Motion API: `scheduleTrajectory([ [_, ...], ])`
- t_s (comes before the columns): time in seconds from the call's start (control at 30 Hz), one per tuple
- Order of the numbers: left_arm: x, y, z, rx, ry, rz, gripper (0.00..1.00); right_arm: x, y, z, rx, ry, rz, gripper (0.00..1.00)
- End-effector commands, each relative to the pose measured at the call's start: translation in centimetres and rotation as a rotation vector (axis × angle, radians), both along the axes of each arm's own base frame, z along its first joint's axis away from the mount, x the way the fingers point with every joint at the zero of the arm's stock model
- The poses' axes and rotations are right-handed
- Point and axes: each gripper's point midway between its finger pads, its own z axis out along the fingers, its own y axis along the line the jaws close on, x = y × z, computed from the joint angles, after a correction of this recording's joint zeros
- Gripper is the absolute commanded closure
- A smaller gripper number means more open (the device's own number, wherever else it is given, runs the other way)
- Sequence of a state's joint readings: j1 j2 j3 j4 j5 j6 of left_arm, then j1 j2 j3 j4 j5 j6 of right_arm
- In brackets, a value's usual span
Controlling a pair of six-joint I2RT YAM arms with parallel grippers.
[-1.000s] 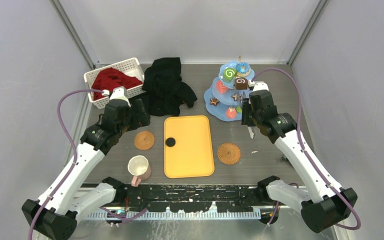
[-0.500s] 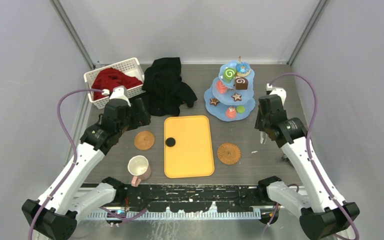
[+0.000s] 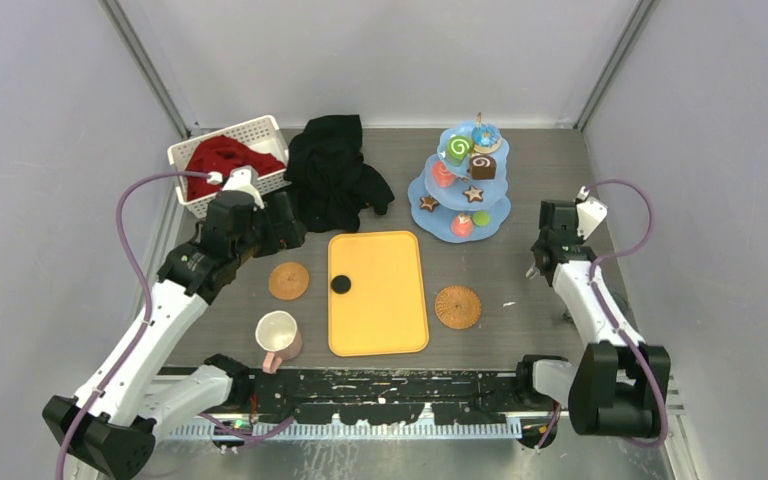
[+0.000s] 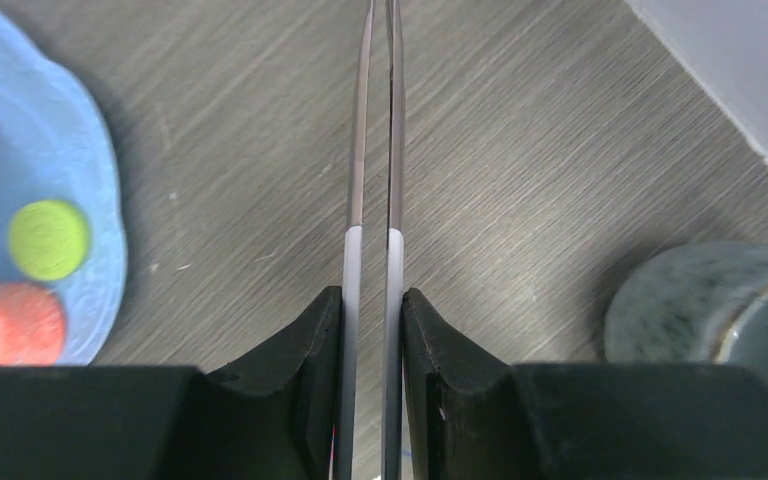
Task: Serve the afternoon tea
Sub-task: Place the clamp at the center of the board.
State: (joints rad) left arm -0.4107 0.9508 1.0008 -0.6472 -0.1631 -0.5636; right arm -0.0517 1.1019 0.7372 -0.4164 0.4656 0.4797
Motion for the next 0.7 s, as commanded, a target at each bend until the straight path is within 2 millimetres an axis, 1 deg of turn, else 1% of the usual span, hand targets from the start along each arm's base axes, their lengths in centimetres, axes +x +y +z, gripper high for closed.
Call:
scheduleTrajectory([
  [0.0,-0.3,-0.2,2.0,-0.018,-0.036,-0.031,0.01,3.8,-2.0,0.5,-0.009,-0.195,-0.122,0.83],
  [0.1,-0.4,-0.3,2.1,-0.018,-0.031,-0.037,0.01,4.0,-2.1,-1.9,0.002,-0.14,-0.133,0.76],
  [0.2,-0.5,-0.2,1.9,-0.011,-0.022,-0.036,0.01,4.3,-2.1,-3.3,0.015,-0.122,-0.125,0.7],
  [0.23,-0.5,-0.1,1.9,-0.008,-0.022,-0.031,0.01,4.3,-2.1,-3.7,0.015,-0.12,-0.126,0.64],
  [0.27,-0.5,0.0,2.0,-0.008,-0.027,-0.027,0.01,4.2,-2.2,-4.1,0.017,-0.111,-0.132,0.56],
  [0.37,-0.6,0.2,2.2,0.0,-0.033,-0.023,0.01,4.2,-2.5,-4.8,0.016,-0.083,-0.142,0.28],
  [0.43,-0.5,0.3,2.0,0.012,-0.023,-0.023,0.0,4.3,-2.8,-4.7,0.011,-0.066,-0.148,0.14],
  [0.47,-0.5,0.3,1.9,0.017,-0.018,-0.021,0.01,4.2,-2.9,-4.5,0.01,-0.056,-0.154,0.1],
  [0.53,-0.3,0.4,1.6,0.026,-0.008,-0.016,0.01,4.4,-3.0,-3.6,0.008,-0.048,-0.156,0.05],
  [0.6,-0.1,0.4,1.5,0.032,-0.006,-0.013,0.01,4.9,-3.1,-1.5,0.004,-0.071,-0.151,0.0],
  [0.67,0.2,0.4,1.7,0.039,-0.009,-0.011,0.01,5.2,-3.1,0.8,-0.002,-0.084,-0.143,0.0],
])
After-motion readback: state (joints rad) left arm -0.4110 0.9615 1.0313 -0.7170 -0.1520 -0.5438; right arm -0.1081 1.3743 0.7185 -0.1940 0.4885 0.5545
